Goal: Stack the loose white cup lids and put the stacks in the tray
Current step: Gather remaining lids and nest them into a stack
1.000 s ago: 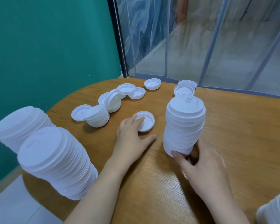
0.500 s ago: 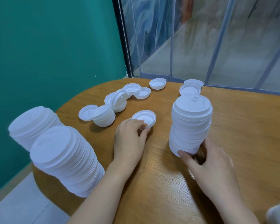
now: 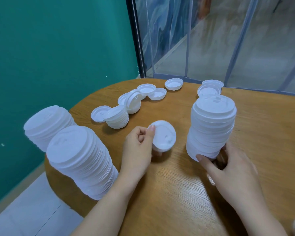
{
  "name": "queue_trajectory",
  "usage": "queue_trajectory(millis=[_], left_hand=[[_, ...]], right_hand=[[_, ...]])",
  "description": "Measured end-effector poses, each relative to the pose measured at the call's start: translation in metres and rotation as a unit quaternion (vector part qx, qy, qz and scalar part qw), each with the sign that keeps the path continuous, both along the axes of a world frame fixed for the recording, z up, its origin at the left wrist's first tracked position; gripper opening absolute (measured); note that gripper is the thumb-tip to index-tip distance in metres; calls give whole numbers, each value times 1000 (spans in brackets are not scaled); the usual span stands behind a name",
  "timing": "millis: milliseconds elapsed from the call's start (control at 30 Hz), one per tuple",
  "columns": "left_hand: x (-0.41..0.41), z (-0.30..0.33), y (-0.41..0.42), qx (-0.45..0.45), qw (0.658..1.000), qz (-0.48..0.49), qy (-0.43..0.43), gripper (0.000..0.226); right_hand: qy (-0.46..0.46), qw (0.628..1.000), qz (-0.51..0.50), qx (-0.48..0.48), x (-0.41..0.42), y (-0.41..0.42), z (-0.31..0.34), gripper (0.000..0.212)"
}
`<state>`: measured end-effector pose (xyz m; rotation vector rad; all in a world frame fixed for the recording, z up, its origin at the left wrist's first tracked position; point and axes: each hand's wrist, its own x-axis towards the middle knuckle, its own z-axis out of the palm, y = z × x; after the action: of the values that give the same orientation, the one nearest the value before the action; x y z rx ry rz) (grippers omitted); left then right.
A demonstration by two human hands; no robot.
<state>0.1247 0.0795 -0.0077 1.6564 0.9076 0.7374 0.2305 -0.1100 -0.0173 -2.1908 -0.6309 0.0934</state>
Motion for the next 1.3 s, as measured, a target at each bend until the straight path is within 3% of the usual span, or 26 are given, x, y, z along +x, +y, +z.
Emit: queue_trajectory(millis=[67, 200, 333, 467, 800, 1300], left_hand=[[-1, -3, 4, 12, 999, -6, 51, 33], [-4, -13, 11, 195, 958, -2, 211, 26], [-3, -13, 4, 236, 930, -41, 278, 54], [-2, -14, 0, 253, 921, -56, 292, 84], [-2, -9, -2, 213, 951, -68, 213, 72], [0, 1, -4, 224, 952, -51, 202, 66]], right_hand=[[0, 1000, 0, -2, 0, 0, 0, 36], [0, 1000, 4, -5, 1, 1, -1, 37], [3, 1000, 0, 9, -1, 1, 1, 35], [1, 1000, 0, 4, -1, 1, 0, 35], [-7, 1000, 1, 5, 2, 1, -3, 37], [-3, 1000, -1, 12, 3, 0, -5, 36]])
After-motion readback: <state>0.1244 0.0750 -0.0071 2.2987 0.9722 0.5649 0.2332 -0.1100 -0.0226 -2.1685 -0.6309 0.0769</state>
